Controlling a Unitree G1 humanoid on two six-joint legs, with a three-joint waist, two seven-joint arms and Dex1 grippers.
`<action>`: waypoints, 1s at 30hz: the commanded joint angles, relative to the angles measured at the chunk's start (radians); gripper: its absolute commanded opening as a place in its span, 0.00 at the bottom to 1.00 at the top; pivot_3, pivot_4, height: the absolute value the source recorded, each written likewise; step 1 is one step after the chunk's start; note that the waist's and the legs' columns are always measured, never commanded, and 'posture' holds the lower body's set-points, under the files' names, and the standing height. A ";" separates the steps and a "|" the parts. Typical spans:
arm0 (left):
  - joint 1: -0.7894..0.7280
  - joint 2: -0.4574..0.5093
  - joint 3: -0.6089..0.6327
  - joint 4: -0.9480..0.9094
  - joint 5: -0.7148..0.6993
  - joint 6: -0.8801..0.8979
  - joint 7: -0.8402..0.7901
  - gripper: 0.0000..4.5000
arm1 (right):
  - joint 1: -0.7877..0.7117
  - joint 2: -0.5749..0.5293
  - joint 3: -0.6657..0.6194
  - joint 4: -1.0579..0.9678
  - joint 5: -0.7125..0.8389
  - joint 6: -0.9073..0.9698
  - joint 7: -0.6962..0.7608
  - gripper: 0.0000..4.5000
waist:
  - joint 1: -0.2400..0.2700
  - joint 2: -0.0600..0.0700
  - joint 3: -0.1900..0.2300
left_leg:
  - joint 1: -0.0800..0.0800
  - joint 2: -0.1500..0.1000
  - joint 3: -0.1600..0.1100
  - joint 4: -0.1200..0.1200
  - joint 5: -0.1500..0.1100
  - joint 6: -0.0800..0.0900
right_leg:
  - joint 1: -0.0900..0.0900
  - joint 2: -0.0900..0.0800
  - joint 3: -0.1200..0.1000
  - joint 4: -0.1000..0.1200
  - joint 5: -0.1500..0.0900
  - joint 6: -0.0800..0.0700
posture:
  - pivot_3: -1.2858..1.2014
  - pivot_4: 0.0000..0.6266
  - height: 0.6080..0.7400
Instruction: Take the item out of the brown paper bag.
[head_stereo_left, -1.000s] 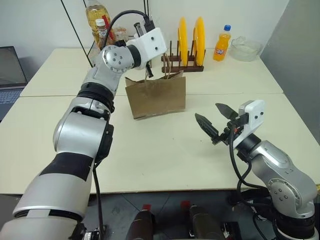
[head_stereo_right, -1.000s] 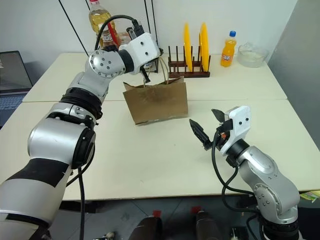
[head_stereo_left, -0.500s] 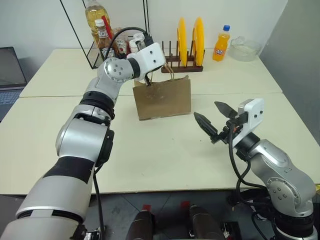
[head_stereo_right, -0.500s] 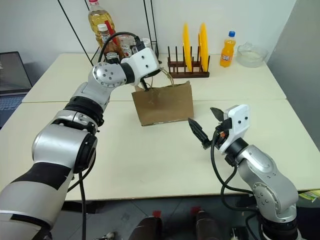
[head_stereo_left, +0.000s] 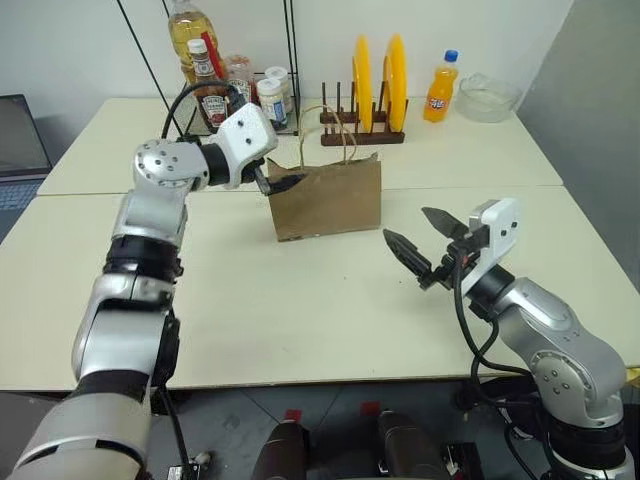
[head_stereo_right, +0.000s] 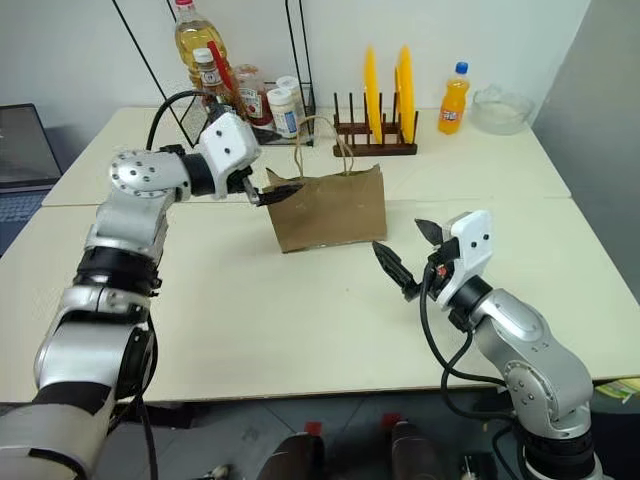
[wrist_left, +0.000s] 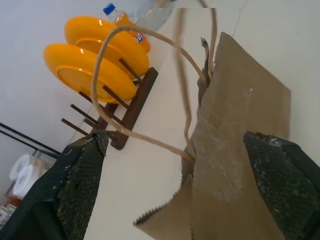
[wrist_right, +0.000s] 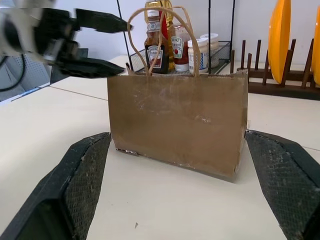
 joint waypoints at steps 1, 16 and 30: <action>0.095 0.074 0.089 -0.288 -0.122 0.250 -0.023 1.00 | -0.013 -0.019 -0.011 0.008 -0.012 -0.037 0.035 1.00 | -0.001 0.000 0.000 | 0.000 0.000 -0.001 0.000 0.000 0.000 | 0.000 0.000 0.001 0.000 0.000 0.000 | 0.52 0.24 1.00; -0.197 -0.020 0.040 0.427 0.026 -0.087 0.268 1.00 | -0.092 -0.040 0.037 0.098 -0.075 -0.068 0.103 1.00 | 0.033 -0.002 -0.001 | 0.001 -0.004 -0.001 0.004 0.000 0.001 | 0.003 0.000 -0.003 0.000 0.000 0.001 | 0.52 0.24 1.00; -0.427 -0.130 -0.097 0.883 0.200 -0.297 0.062 1.00 | 0.015 -0.008 0.009 -0.027 -0.094 -0.031 -0.003 1.00 | 0.010 -0.002 -0.001 | 0.001 -0.004 0.003 0.001 0.000 0.001 | 0.001 0.001 0.000 -0.001 0.001 0.001 | 0.52 0.24 1.00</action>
